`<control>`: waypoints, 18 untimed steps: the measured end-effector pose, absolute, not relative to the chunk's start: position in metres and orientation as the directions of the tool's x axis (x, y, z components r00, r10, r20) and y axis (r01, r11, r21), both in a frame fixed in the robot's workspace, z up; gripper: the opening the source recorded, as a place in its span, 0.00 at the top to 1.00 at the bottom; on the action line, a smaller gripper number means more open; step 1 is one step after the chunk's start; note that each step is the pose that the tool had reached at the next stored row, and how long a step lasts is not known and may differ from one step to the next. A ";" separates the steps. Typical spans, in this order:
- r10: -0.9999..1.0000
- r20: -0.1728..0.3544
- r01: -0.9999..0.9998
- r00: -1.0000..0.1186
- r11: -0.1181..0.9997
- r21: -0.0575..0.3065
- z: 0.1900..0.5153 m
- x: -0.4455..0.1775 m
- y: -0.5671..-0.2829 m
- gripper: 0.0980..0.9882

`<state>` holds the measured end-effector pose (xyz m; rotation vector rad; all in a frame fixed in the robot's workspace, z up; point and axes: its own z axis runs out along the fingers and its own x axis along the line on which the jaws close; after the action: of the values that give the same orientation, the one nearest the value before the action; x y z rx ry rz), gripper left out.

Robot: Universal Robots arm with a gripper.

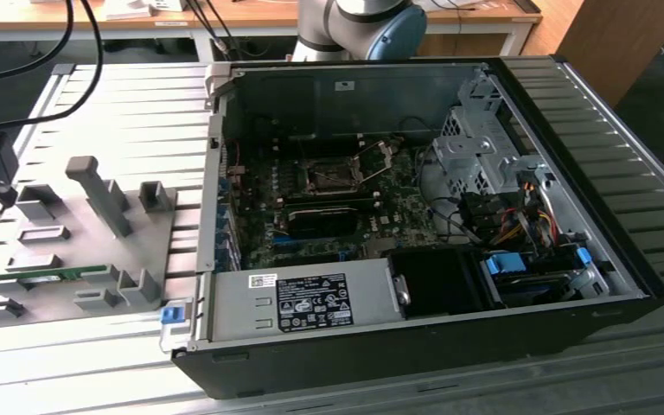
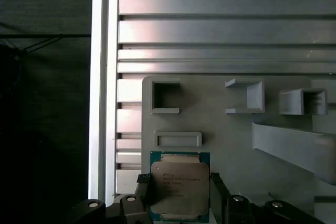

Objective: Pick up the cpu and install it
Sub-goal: 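Pick up the cpu and move it towards the insertion slot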

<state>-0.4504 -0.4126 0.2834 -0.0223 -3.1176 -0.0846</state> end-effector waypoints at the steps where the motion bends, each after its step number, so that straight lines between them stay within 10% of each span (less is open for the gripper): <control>1: 0.014 0.023 0.015 -1.000 0.998 0.054 0.284 -0.450 -0.413 0.51; 18: 0.014 0.023 0.015 -1.000 0.998 0.054 0.290 -0.450 -0.413 0.51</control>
<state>-0.4504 -0.4126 0.2904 -0.0223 -3.1176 -0.0845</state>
